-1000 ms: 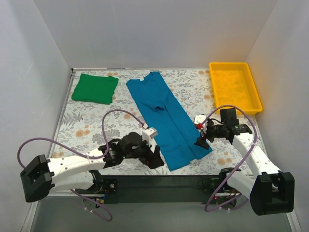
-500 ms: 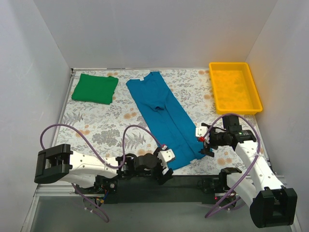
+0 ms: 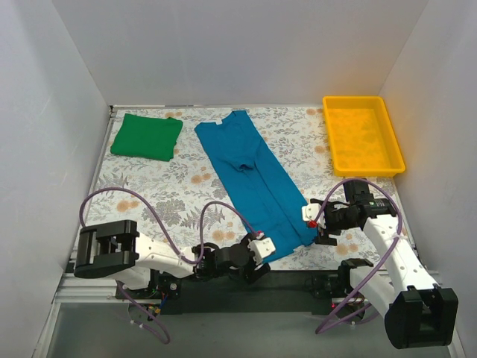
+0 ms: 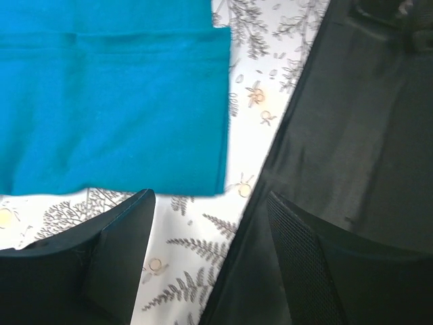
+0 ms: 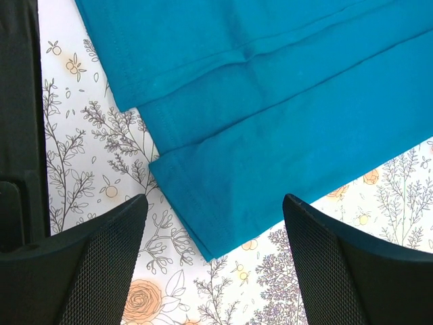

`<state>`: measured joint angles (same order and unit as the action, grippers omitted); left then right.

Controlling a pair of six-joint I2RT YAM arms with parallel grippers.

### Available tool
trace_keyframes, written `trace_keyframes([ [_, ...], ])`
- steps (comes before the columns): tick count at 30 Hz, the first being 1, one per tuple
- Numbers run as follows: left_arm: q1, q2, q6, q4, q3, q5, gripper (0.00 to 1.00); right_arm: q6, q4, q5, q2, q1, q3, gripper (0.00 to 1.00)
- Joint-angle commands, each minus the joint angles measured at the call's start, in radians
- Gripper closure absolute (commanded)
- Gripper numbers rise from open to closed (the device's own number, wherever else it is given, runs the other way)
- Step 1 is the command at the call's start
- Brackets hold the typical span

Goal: Fold and stack the t-shirts

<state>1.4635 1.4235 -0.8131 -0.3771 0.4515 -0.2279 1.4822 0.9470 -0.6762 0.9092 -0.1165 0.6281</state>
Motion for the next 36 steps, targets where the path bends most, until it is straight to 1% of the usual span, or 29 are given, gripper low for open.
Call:
trace_keyframes([
  [1, 0.006, 0.029, 0.069, -0.066, 0.047, -0.096, 0.34, 0.053, 0.032, -0.025, 0.013, 0.012, 0.009, 0.14],
  [7, 0.004, 0.103, 0.146, -0.071, 0.098, -0.139, 0.4, 0.043, 0.033, -0.034, 0.054, 0.035, 0.022, 0.15],
  [11, 0.004, 0.143, 0.18, -0.048, 0.121, -0.123, 0.41, 0.046, 0.03, -0.04, 0.066, 0.048, 0.018, 0.16],
  [19, 0.004, 0.17, 0.199, -0.04, 0.118, -0.077, 0.43, 0.043, 0.036, -0.029, 0.091, 0.061, 0.021, 0.16],
  [21, 0.004, 0.187, 0.207, -0.033, 0.125, -0.088, 0.46, 0.043, 0.036, -0.025, 0.094, 0.063, 0.019, 0.17],
  [23, 0.004, 0.215, 0.212, -0.013, 0.139, -0.1, 0.52, 0.041, 0.035, -0.023, 0.096, 0.063, 0.019, 0.17],
  [24, 0.004, 0.222, 0.212, -0.01, 0.142, -0.114, 0.53, 0.04, 0.036, -0.023, 0.096, 0.063, 0.018, 0.17],
  [30, 0.004, 0.235, 0.2, -0.013, 0.113, -0.129, 0.54, 0.036, 0.032, -0.011, 0.097, 0.063, 0.013, 0.17],
  [33, 0.003, 0.242, 0.198, -0.005, 0.107, -0.129, 0.62, 0.036, 0.033, -0.01, 0.105, 0.064, 0.016, 0.18],
  [34, 0.004, 0.247, 0.196, 0.003, 0.108, -0.129, 0.68, 0.035, 0.032, -0.008, 0.106, 0.064, 0.018, 0.18],
  [36, 0.004, 0.249, 0.192, 0.01, 0.105, -0.136, 0.74, 0.035, 0.033, -0.005, 0.111, 0.066, 0.019, 0.18],
])
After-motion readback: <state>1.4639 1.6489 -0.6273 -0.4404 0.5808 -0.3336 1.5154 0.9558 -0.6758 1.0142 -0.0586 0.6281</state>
